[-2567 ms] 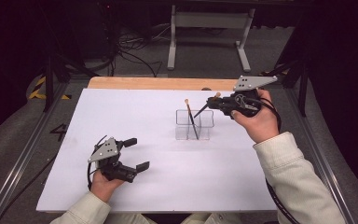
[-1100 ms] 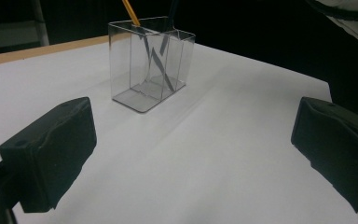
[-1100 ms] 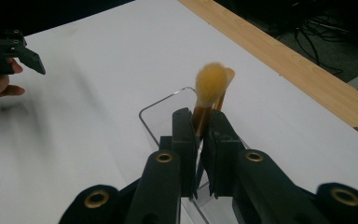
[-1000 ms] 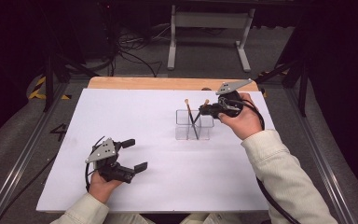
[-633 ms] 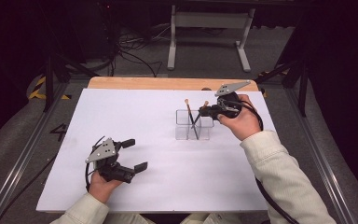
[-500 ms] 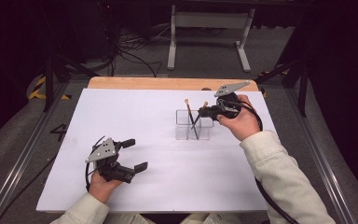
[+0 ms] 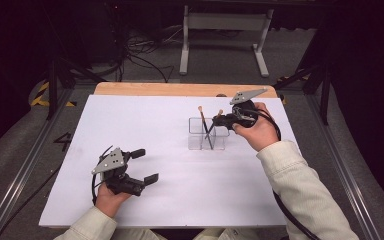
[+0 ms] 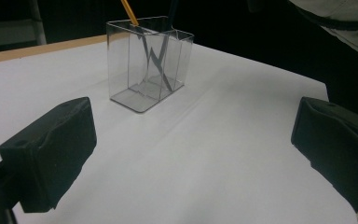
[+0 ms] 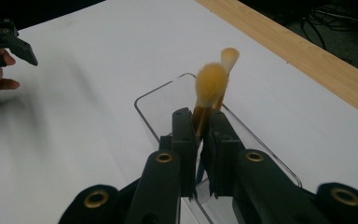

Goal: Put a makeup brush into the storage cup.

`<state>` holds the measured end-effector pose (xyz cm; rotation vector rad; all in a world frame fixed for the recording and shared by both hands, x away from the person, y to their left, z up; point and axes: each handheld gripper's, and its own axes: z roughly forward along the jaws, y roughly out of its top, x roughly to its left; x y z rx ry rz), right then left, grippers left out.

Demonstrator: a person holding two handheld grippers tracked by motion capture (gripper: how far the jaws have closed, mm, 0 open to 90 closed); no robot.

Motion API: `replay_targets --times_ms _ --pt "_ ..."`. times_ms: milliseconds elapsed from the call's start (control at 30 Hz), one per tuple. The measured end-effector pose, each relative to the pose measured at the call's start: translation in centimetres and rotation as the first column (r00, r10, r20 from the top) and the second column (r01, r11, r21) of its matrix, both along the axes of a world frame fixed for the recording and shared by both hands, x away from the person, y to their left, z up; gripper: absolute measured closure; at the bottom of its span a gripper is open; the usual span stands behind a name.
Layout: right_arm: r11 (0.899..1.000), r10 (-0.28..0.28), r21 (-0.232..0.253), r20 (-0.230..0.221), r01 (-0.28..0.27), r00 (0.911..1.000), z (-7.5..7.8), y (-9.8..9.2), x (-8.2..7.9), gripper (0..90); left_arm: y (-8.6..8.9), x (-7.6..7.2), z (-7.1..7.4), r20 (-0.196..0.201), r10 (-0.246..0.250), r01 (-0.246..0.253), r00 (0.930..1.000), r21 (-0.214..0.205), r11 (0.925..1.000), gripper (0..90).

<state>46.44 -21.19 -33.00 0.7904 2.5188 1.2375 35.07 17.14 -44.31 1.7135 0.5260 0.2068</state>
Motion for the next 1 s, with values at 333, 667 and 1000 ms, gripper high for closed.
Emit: replay_targets --times_ms 333,667,1000 --pt "0.998 -0.026 0.057 0.06 0.023 0.9979 0.0 -0.4 0.0 39.7 0.0 0.0 0.0 -0.002 -0.003 0.003 1.0 -0.004 1.0 0.9" --pt "0.979 -0.074 0.202 0.179 0.036 0.981 0.8 -2.4 -1.9 6.5 0.1 0.0 0.2 -0.001 0.003 -0.003 1.0 0.001 1.0 0.7" --pt "0.951 -0.085 0.309 0.243 0.006 0.9662 0.7 -4.4 -4.9 2.0 0.6 -0.2 0.5 0.007 0.01 -0.01 0.9999 0.004 0.9999 0.6"
